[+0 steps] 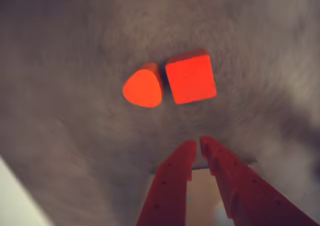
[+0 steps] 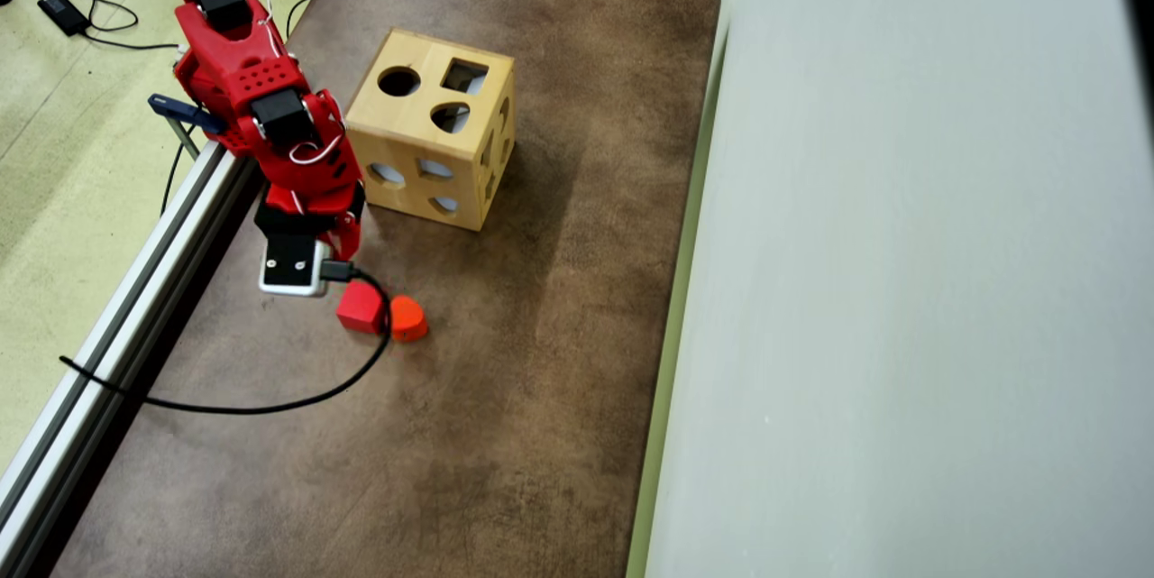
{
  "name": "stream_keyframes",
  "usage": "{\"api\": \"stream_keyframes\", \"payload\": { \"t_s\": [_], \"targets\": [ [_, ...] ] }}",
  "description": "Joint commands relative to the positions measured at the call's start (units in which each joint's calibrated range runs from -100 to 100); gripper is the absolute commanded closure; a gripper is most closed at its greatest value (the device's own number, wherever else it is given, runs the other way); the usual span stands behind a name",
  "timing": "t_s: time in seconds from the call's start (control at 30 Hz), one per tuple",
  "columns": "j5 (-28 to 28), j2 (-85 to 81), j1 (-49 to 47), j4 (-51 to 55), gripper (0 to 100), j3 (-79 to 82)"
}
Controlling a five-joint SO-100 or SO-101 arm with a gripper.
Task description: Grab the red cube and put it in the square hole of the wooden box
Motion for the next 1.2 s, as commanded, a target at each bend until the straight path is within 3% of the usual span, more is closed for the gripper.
{"api": "stream_keyframes", "payload": {
  "t_s": [0.0,0.2,0.4,1.17],
  "targets": [
    [-14.7,1.3,0.3,-0.4,97,-1.1],
    [-28.2,8.5,0.5,-0.3,97,-1.1],
    [-36.0,8.6,0.5,-0.2,97,-1.1],
    [-37.0,9.6,0.4,-0.5,97,-0.9]
  ]
}}
